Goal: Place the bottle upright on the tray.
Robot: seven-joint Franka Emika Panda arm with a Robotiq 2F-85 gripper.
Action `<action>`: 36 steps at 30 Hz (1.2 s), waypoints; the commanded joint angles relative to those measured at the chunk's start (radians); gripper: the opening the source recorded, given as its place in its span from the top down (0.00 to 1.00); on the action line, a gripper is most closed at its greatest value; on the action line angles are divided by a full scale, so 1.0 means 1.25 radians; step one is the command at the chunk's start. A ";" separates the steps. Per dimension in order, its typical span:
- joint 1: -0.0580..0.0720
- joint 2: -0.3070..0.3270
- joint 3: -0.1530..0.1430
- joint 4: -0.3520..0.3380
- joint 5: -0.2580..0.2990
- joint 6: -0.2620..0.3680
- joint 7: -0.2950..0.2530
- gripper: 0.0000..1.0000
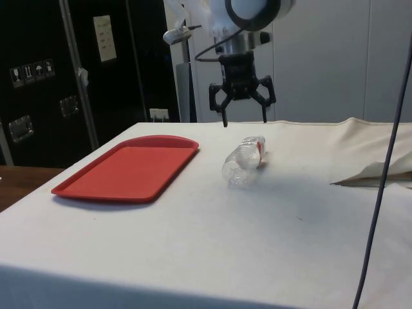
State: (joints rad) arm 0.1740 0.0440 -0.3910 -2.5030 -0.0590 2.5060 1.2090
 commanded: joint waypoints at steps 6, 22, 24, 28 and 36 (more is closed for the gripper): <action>0.000 0.008 -0.001 -0.005 0.007 0.029 0.022 0.00; 0.000 0.031 -0.002 -0.010 0.022 0.066 0.061 0.00; 0.000 0.031 -0.002 -0.008 0.016 0.054 0.059 0.00; 0.000 0.042 -0.002 -0.012 0.031 0.081 0.074 0.00; 0.001 0.058 -0.002 -0.012 0.051 0.094 0.083 0.00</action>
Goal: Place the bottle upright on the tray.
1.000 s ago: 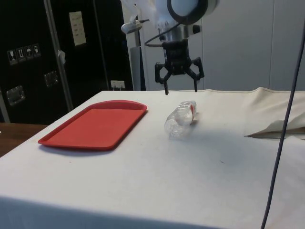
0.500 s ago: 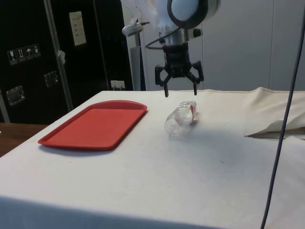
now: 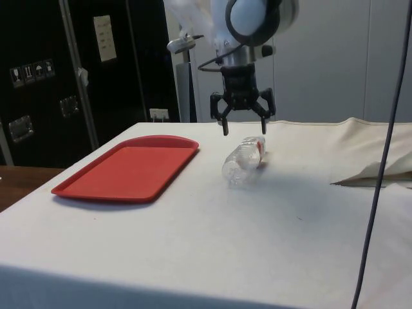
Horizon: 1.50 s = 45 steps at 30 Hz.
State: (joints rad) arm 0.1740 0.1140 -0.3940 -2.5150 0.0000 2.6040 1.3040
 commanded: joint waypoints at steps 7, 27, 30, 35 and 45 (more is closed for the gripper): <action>-0.002 0.016 0.003 -0.002 0.037 0.021 0.003 0.00; -0.009 0.022 0.006 0.002 0.177 0.003 -0.058 0.00; -0.010 0.022 -0.002 0.006 0.199 -0.002 -0.082 0.00; -0.011 0.022 -0.016 0.010 0.209 -0.012 -0.101 0.00; -0.014 0.018 -0.054 0.028 0.252 -0.055 -0.175 0.00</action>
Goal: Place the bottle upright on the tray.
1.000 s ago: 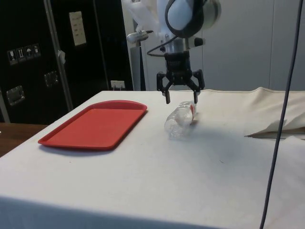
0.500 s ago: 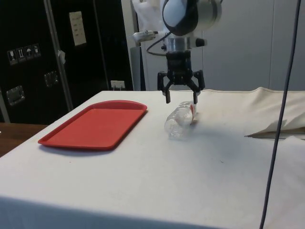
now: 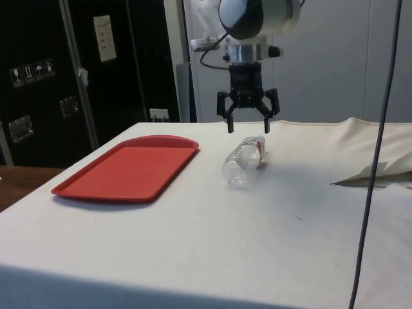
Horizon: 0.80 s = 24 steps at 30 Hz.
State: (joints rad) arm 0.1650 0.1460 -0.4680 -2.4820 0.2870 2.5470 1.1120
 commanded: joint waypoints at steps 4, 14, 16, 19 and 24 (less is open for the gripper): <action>-0.008 -0.006 -0.006 0.008 0.052 -0.024 -0.057 0.00; -0.003 0.006 -0.032 0.021 0.105 -0.052 -0.122 0.00; -0.009 0.005 -0.030 0.025 0.137 -0.065 -0.152 0.00; -0.010 0.010 -0.034 0.029 0.158 -0.074 -0.174 0.00; -0.010 0.019 -0.042 0.037 0.194 -0.094 -0.212 0.00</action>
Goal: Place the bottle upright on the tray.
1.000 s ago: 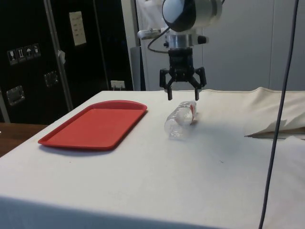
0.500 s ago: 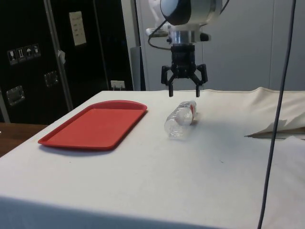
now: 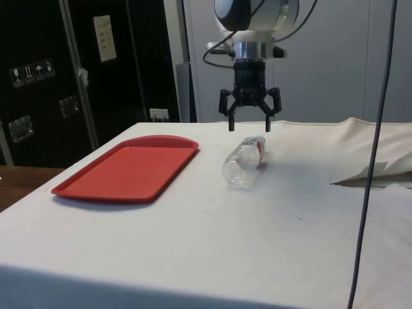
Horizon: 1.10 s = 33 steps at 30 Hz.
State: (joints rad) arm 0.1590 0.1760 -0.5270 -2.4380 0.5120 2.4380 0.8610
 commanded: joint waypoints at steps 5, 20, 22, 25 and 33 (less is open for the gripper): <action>-0.007 0.009 -0.006 0.014 0.057 -0.033 -0.059 0.00; -0.009 0.052 -0.034 0.057 0.146 -0.109 -0.160 0.00; -0.010 0.062 -0.042 0.065 0.163 -0.126 -0.180 0.00; -0.010 0.069 -0.047 0.070 0.174 -0.138 -0.194 0.00; -0.011 0.097 -0.068 0.093 0.216 -0.190 -0.246 0.00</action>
State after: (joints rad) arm 0.1550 0.2990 -0.6190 -2.3250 0.7710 2.2100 0.5620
